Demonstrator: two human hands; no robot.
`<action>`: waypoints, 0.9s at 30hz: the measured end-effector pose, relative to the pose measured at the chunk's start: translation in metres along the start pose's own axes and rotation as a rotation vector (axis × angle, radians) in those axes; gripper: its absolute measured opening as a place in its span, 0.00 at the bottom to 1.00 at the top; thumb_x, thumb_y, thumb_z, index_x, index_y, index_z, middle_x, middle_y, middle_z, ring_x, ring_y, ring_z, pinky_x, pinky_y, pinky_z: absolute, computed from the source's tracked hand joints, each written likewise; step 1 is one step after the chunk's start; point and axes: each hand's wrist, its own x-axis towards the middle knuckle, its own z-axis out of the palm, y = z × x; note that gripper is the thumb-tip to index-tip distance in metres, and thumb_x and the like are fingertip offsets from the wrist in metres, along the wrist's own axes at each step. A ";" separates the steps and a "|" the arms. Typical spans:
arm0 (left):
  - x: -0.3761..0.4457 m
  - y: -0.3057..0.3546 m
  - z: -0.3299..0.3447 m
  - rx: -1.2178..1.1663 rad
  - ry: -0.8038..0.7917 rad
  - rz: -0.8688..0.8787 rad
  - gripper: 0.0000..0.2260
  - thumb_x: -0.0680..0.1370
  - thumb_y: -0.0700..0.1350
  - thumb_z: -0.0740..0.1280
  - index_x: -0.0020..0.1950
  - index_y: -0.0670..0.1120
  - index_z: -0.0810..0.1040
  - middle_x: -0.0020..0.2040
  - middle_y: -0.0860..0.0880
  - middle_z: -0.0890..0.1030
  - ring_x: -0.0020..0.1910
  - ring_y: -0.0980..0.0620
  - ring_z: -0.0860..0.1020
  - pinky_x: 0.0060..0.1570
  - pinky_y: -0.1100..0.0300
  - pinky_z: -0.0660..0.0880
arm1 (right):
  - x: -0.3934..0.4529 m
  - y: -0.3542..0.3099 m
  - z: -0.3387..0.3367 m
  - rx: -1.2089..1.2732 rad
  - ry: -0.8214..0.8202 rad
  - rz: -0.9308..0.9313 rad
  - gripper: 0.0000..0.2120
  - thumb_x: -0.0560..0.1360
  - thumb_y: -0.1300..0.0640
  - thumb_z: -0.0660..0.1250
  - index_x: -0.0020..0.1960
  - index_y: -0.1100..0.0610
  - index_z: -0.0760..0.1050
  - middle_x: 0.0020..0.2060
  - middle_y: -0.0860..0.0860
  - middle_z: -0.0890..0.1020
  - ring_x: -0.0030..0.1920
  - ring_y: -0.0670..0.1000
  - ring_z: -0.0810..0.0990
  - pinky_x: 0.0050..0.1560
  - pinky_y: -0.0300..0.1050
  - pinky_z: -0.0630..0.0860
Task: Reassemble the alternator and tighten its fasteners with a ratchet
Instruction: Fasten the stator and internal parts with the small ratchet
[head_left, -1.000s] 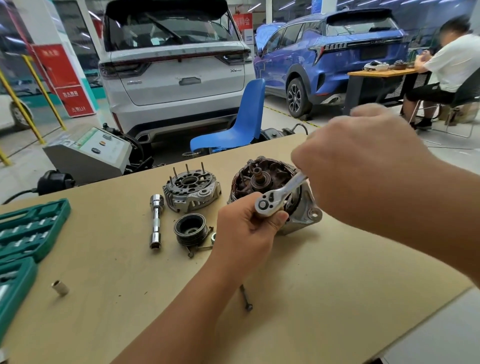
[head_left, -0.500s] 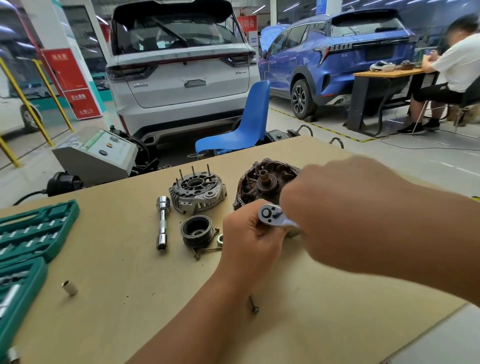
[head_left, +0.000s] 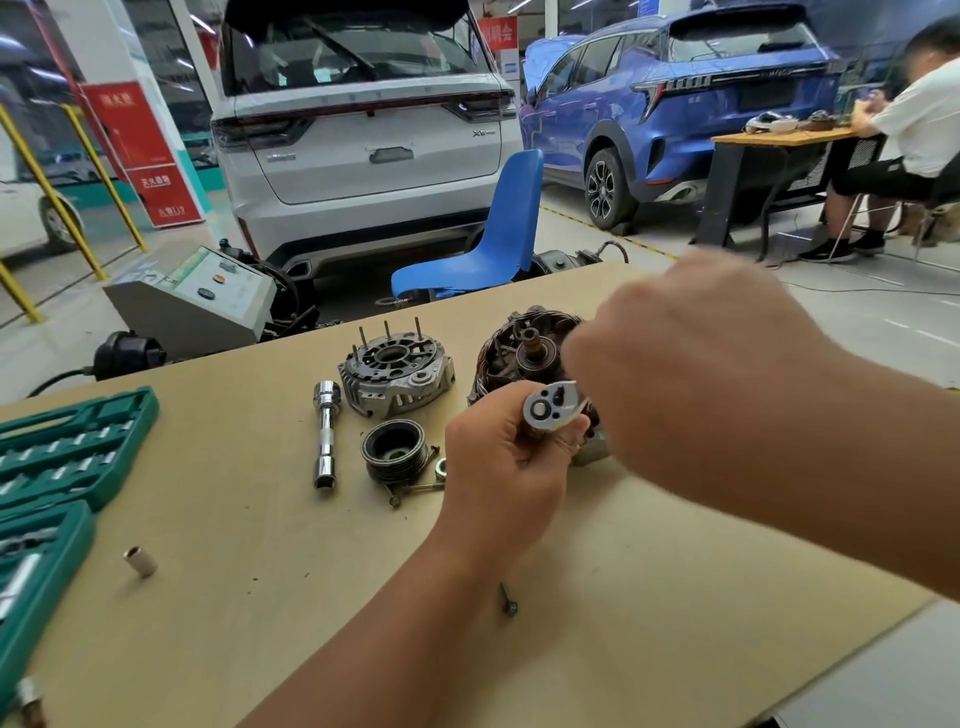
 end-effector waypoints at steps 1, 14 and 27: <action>0.001 0.001 0.000 -0.025 0.010 -0.010 0.16 0.74 0.30 0.70 0.39 0.52 0.77 0.34 0.58 0.78 0.33 0.60 0.75 0.35 0.64 0.72 | -0.003 -0.007 0.000 0.057 -0.049 -0.025 0.13 0.71 0.58 0.64 0.33 0.52 0.62 0.30 0.47 0.68 0.27 0.49 0.65 0.29 0.41 0.58; -0.001 -0.001 -0.001 -0.068 -0.009 -0.028 0.07 0.76 0.36 0.70 0.39 0.44 0.78 0.34 0.49 0.78 0.33 0.50 0.73 0.33 0.54 0.72 | -0.001 0.002 0.004 0.080 -0.053 -0.015 0.10 0.71 0.56 0.65 0.35 0.51 0.64 0.31 0.46 0.70 0.31 0.49 0.67 0.37 0.44 0.61; -0.003 -0.001 -0.002 0.112 0.035 -0.042 0.02 0.74 0.41 0.76 0.43 0.43 0.84 0.38 0.52 0.83 0.38 0.50 0.80 0.38 0.51 0.78 | 0.004 0.017 0.000 0.034 0.012 0.020 0.10 0.70 0.57 0.64 0.34 0.52 0.64 0.31 0.47 0.71 0.35 0.51 0.72 0.53 0.55 0.70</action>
